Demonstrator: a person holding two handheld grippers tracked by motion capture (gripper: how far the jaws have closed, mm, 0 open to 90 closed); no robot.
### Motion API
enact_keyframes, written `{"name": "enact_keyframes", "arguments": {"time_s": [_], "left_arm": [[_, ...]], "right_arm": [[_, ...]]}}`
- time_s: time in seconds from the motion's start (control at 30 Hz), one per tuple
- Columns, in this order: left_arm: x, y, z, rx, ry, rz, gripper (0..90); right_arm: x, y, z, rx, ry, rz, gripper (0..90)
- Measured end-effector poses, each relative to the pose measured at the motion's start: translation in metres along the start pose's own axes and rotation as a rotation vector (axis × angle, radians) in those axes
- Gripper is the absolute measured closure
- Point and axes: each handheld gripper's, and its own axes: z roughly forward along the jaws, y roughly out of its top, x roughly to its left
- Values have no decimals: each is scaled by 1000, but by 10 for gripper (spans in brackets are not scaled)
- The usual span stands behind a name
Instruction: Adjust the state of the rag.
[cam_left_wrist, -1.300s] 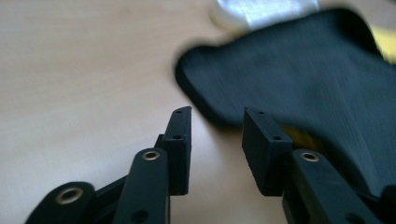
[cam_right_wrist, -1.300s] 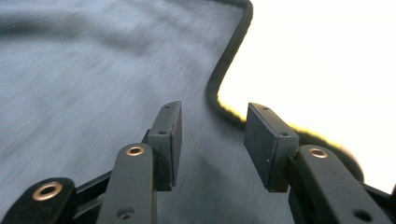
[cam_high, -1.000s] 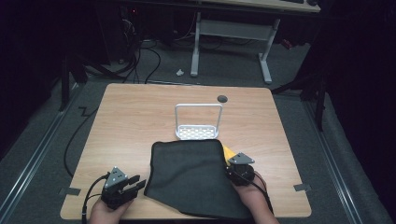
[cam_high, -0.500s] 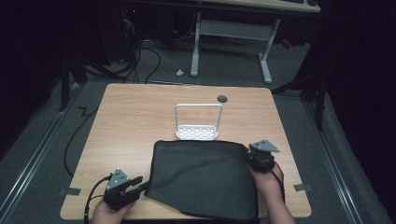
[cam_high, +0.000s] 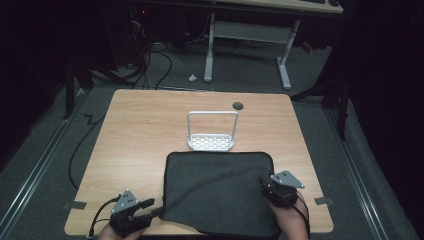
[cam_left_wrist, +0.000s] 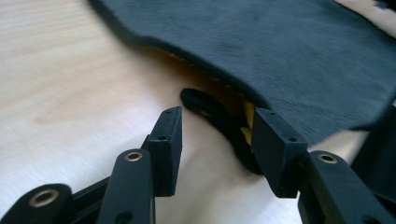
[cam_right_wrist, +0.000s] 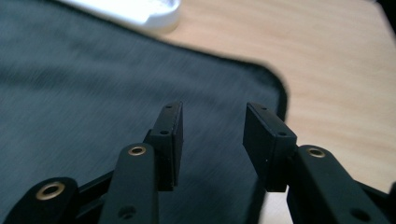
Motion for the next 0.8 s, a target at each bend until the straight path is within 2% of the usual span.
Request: {"name": "enact_keyframes", "arguments": {"time_s": [0.1,0.17,0.2,0.27,0.3,0.33,0.37,0.4,0.47,0.5,0.57,0.6,0.67,0.73,0.8], "left_arm": [[-11,-10,-10,0,-10,2,524],[-16,-14,-14,-5,-29,6,506],[-18,-13,-13,-4,-34,14,484],[-20,-12,-5,27,-42,31,490],[-22,-11,6,83,-69,21,527],[-22,-11,6,83,-69,21,640],[-29,-6,9,76,-77,34,742],[-29,-6,9,76,-77,34,791],[-34,6,6,19,-101,57,825],[-37,18,4,-9,-107,74,825],[-35,39,2,-61,-145,54,823],[-33,50,2,-79,-147,46,809],[-26,67,5,-88,-145,16,785],[-22,75,6,-90,-141,-6,769],[-21,71,4,-101,-162,-28,738]], "right_arm": [[6,-7,-2,19,10,-22,587],[7,-10,-4,17,23,-20,591],[10,-11,-3,24,29,-36,597],[11,-11,-2,28,39,-35,604],[13,-11,-1,30,49,-39,606],[14,-12,-1,34,54,-45,610],[16,-13,0,39,57,-56,618],[17,-14,1,48,58,-64,625],[19,-15,3,66,58,-79,640],[18,-16,5,81,49,-88,644],[18,-17,7,90,42,-91,646],[16,-19,12,113,20,-101,646],[12,-20,14,114,19,-88,642],[10,-19,15,115,12,-84,641],[6,-20,15,116,-8,-84,640]]}}
